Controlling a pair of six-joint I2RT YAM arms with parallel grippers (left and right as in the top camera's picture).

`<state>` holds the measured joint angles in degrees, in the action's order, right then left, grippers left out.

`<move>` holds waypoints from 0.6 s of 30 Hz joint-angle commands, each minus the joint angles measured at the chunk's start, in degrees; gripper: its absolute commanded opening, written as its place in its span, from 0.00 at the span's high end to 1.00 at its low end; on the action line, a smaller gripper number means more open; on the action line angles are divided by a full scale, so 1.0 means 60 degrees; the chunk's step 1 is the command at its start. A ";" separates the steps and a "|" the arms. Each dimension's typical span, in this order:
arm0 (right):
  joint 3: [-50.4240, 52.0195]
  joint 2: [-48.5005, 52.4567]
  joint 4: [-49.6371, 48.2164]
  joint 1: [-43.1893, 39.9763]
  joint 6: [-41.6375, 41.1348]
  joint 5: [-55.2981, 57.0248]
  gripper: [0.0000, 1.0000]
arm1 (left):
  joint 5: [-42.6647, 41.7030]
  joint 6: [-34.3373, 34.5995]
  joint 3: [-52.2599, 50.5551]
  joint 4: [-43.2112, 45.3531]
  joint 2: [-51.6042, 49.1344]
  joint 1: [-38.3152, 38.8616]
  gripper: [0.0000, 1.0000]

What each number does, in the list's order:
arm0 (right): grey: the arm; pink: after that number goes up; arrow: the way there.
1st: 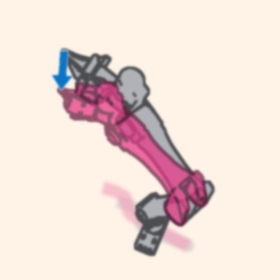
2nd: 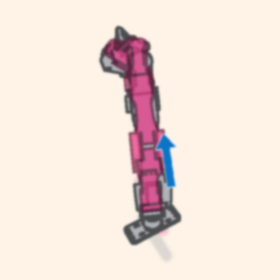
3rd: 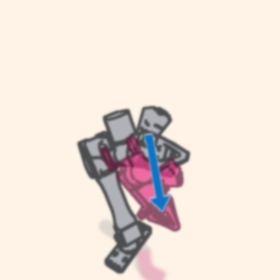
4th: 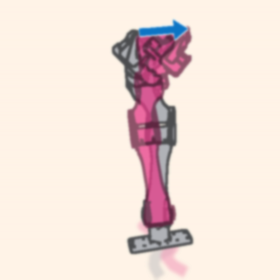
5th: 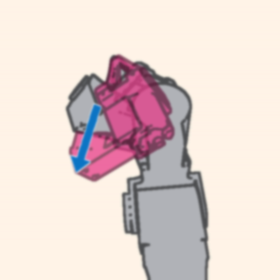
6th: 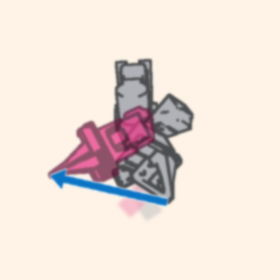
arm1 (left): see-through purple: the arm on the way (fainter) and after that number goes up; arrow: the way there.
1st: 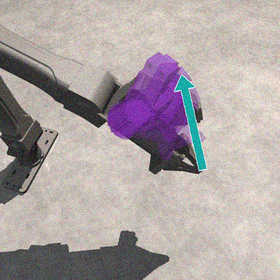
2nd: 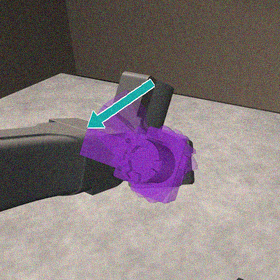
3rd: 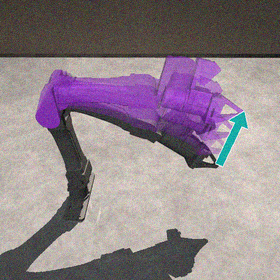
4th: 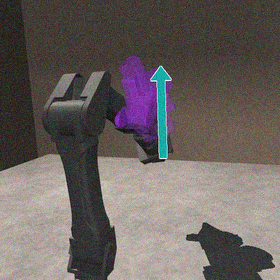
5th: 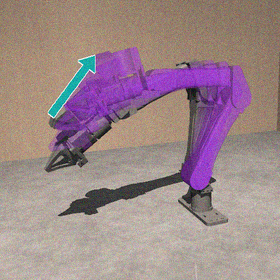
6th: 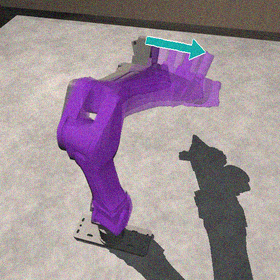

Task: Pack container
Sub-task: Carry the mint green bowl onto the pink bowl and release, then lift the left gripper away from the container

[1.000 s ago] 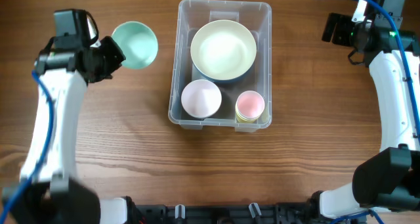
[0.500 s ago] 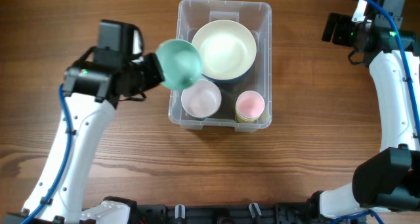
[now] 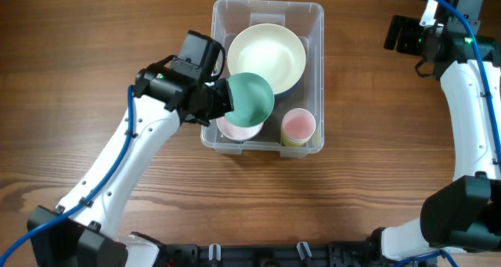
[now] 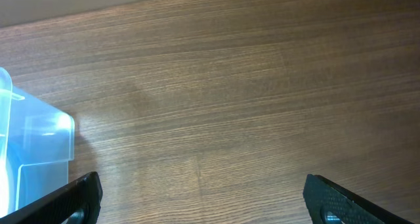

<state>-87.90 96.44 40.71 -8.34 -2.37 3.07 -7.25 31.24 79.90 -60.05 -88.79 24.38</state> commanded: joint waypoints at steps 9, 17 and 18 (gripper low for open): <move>-0.0036 0.0106 -0.0029 0.0018 -0.0127 0.0127 0.00 | 0.0546 0.0197 0.0127 0.0186 0.0000 -0.0226 0.28; -0.0036 0.0106 -0.0029 0.0018 -0.0127 0.0124 0.00 | 0.0554 0.0087 0.0135 0.0841 0.0514 -0.2084 0.19; -0.0036 0.0106 -0.0033 0.0018 -0.0127 0.0127 0.00 | 0.0554 0.0087 0.0135 0.0911 0.0535 -0.2331 0.18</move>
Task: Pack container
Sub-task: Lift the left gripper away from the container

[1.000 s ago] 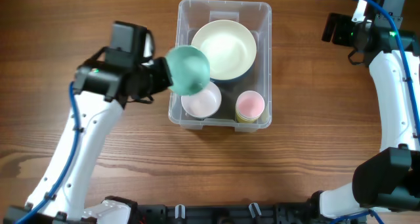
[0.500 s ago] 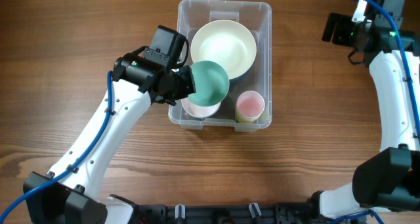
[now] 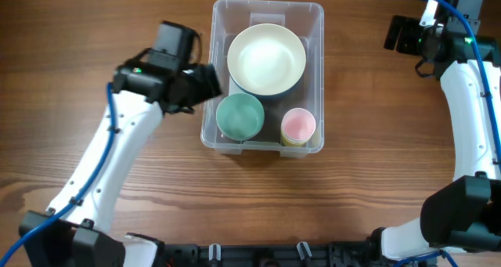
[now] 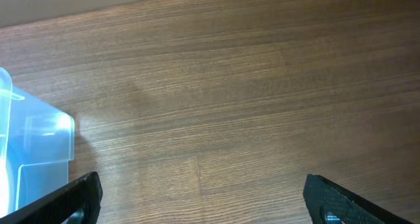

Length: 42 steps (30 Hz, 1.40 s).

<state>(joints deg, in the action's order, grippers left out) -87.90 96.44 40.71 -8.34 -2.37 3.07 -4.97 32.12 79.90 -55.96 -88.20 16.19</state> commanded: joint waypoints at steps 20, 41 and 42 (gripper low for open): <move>-0.0036 0.0106 -0.0029 0.0018 -0.0131 0.0127 0.00 | 0.0168 -0.0055 0.0131 0.0204 0.0448 -0.3898 0.00; -0.0026 -0.0324 -0.0022 0.0018 -0.0124 0.0127 0.00 | 0.0168 -0.0055 0.0131 0.0208 0.0448 -0.3898 0.00; -0.0026 -0.0510 -0.0022 0.0018 -0.0127 0.0127 0.00 | 0.0168 -0.0055 0.0131 0.0208 0.0448 -0.3898 0.00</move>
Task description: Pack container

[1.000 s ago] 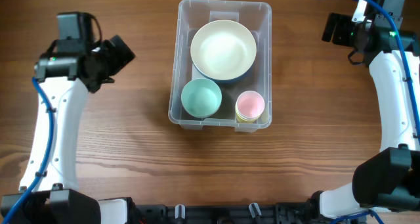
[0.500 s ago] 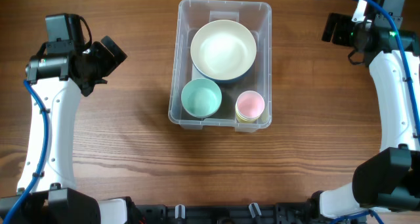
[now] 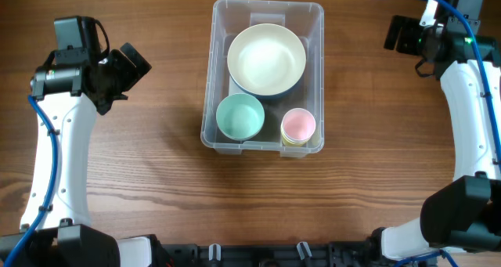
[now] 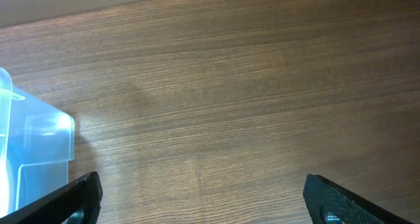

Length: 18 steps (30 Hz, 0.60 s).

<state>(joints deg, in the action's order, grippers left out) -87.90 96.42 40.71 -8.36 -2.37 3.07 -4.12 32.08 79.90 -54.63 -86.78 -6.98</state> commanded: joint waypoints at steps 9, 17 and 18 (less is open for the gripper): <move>-0.0018 -0.4353 -0.0022 0.0025 -0.0127 0.0127 0.00 | 0.0025 -0.0047 0.0131 -0.0015 0.0211 -0.0036 0.00; 0.0240 -0.8178 -0.0022 0.0543 -0.0124 0.0131 0.00 | 0.0025 -0.0047 0.0131 -0.0011 0.0211 -0.0036 0.00; 0.0372 -0.8633 -0.0018 0.0656 -0.0098 0.0135 0.00 | 0.0025 -0.0047 0.0131 -0.0011 0.0211 -0.0036 0.00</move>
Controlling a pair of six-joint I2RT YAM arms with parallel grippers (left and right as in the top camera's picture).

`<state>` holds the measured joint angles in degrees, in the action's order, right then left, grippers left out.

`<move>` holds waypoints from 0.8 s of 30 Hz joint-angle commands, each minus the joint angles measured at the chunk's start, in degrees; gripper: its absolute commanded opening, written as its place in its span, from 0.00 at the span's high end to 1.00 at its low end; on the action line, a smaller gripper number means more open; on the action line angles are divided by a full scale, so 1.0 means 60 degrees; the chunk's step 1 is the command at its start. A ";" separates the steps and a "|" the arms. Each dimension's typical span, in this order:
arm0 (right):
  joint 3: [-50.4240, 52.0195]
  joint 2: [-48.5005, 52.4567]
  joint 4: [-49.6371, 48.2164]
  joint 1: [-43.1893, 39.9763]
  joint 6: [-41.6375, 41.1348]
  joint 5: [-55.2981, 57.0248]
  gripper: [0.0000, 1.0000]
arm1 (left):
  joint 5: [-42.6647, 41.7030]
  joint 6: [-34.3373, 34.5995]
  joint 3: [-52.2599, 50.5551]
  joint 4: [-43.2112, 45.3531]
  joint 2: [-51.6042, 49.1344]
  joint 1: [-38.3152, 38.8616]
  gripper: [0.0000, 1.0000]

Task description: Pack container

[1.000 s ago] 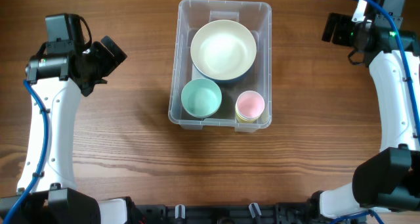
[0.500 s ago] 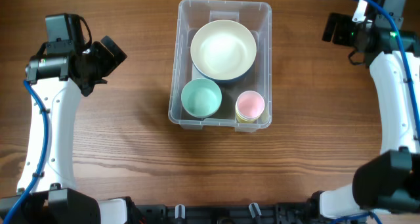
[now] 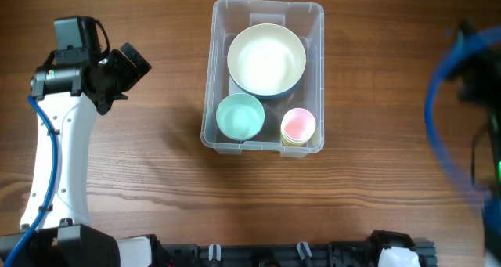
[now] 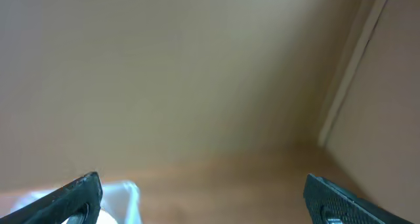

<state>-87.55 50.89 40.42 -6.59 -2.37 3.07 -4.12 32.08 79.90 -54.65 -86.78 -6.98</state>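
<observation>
A clear plastic container stands at mid-table. Inside it a wide cream bowl rests on a blue one at the back. A teal bowl sits at the front left and a pink cup at the front right, nested in a yellow one. My left gripper is open and holds nothing, well to the left of the container. My right gripper is open, its fingertips wide apart. A corner of the container shows blurred beside the left finger.
Wooden table all around the container. The right arm is only a blue and black blur at the right edge of the overhead view. The right wrist view faces a beige wall with a corner trim.
My right arm has moved: its wrist camera looked down on the table and now faces up at the wall, and overhead it is a blur at the right edge. The left arm has not moved.
My left gripper held the teal bowl over a pale bowl in the container's front left. Then the teal bowl sat there and the gripper was just left of the container. Then the left arm was far left, open. The right arm stayed still until now.
</observation>
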 commanded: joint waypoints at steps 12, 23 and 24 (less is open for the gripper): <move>0.4124 -0.6284 -0.0375 0.0605 -0.0106 0.0382 0.00 | 0.0025 -0.0047 0.0131 -0.0007 0.0211 -0.0036 0.00; 1.0171 -0.7996 -0.5923 0.0605 -0.0142 -0.1122 0.00 | 0.0025 -0.0047 0.0131 -0.0007 0.0211 -0.0036 0.00; 1.0571 -0.8069 -0.6280 0.0605 -0.0146 -0.1209 0.00 | 0.0025 -0.0047 0.0131 -0.0007 0.0211 -0.0036 0.00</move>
<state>-31.77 5.23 8.34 -3.40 -2.39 0.45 -4.12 32.08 79.90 -54.81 -86.76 -6.98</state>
